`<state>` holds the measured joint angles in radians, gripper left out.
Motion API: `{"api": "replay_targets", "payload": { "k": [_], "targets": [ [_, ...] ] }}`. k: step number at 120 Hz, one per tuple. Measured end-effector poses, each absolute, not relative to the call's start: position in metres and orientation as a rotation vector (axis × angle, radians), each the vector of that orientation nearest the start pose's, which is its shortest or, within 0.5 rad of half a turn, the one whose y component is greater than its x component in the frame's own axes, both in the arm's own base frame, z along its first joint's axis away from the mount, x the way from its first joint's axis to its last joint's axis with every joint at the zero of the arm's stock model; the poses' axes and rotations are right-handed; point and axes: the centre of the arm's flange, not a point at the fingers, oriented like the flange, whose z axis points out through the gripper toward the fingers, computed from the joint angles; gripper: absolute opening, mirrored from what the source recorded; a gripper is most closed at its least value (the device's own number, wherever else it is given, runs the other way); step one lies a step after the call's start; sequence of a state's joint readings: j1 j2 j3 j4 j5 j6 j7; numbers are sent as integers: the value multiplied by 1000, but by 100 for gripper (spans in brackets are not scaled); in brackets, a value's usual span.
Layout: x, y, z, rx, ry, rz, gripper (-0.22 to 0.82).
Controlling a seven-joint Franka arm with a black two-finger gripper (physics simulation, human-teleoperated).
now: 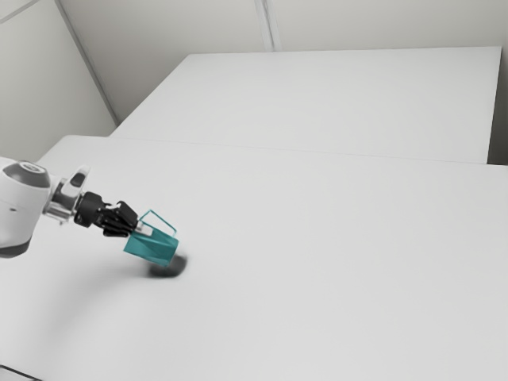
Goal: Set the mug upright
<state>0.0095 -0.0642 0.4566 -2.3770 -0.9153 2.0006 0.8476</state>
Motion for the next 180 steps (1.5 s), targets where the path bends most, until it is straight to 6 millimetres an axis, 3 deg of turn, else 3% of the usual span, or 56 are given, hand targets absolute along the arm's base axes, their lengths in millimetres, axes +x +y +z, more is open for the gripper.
{"api": "replay_targets", "payload": {
  "k": [24,48,82,121,135,161,180],
  "targets": [
    [449,155,352,2354,139,255,-18],
    [467,149,378,2444,65,203,-18],
    [511,135,395,2595,11,58,-18],
    [543,78,412,2794,-79,-88,-18],
    [549,66,419,2876,-87,-116,-18],
    [571,72,402,2987,-4,-176,-18],
    [588,56,398,3042,4,-171,-18]
  ]
}}
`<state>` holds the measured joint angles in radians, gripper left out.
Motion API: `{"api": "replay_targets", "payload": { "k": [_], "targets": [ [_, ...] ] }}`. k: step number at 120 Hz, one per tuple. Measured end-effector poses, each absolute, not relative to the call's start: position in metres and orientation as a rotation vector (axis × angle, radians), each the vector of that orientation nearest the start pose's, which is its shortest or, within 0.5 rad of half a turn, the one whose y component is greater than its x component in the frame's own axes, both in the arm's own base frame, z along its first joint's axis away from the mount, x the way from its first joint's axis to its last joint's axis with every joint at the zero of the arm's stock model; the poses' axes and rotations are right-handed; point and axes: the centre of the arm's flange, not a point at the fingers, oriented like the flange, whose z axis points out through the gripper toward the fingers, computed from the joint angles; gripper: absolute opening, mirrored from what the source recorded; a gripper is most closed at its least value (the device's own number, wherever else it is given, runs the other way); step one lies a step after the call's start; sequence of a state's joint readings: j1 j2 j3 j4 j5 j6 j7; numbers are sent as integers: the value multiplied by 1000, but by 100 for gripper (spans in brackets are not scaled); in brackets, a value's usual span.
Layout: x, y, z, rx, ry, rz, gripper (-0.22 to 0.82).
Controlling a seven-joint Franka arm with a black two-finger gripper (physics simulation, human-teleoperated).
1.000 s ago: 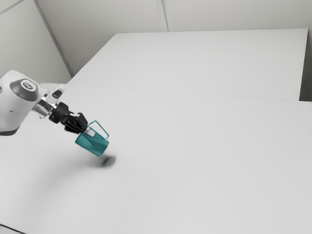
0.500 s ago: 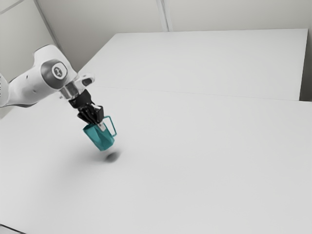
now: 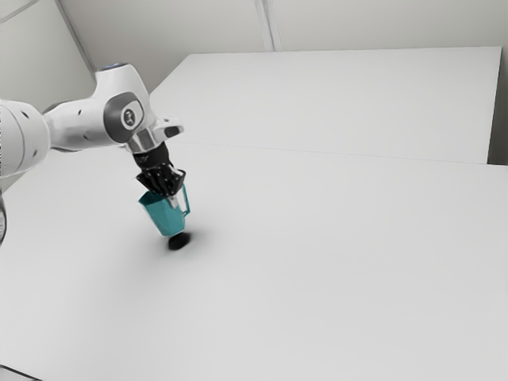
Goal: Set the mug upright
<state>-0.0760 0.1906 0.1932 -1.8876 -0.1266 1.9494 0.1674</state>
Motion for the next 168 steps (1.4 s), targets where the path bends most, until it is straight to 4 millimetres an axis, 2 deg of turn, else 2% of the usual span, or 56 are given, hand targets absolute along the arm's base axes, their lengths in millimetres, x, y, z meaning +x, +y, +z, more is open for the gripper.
{"api": "replay_targets", "payload": {
  "k": [34,62,144,156,168],
  "targets": [
    [597,38,384,-3145,-34,172,-18],
    [602,32,375,-3110,-70,148,-18],
    [607,27,363,-3073,-147,130,-18],
    [608,26,361,-3069,-149,131,-13],
    [608,26,360,-3067,-152,131,4]
  ]
}}
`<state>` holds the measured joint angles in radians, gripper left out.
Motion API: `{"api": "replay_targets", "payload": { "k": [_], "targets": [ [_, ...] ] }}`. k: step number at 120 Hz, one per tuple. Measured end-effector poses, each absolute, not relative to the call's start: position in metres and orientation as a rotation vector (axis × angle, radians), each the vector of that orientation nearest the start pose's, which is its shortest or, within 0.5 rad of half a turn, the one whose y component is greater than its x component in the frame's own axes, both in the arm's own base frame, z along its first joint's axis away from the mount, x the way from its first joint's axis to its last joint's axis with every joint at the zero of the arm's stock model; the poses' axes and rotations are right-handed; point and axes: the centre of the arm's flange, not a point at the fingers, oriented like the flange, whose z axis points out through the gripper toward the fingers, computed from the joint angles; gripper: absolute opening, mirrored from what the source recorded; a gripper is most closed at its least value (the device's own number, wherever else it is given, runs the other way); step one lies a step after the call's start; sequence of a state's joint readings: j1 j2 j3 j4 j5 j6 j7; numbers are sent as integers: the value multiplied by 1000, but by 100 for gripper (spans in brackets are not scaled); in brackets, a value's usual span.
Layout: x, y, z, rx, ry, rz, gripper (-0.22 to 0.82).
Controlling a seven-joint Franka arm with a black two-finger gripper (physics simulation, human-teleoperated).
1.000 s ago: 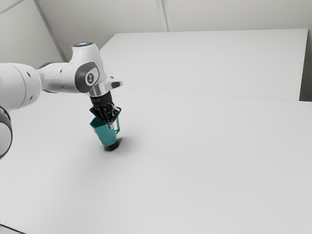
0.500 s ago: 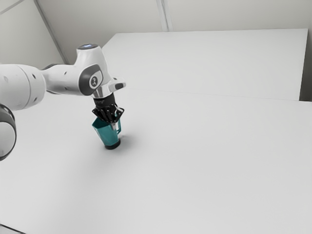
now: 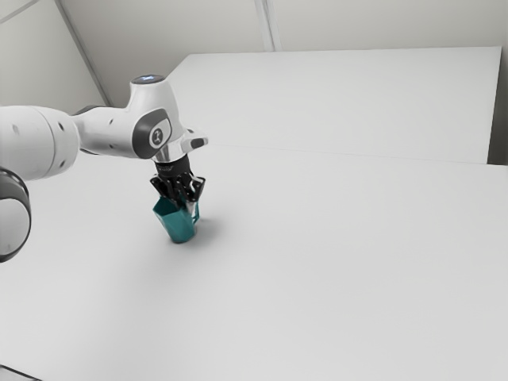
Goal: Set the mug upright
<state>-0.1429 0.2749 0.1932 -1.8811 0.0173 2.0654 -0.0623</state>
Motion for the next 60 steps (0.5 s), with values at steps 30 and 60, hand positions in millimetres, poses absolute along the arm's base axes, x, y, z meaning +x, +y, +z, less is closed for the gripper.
{"api": "replay_targets", "payload": {
  "k": [30,60],
  "targets": [
    [607,22,379,-3082,-163,89,42],
    [583,-12,495,-3129,-78,-90,55]
  ]
}}
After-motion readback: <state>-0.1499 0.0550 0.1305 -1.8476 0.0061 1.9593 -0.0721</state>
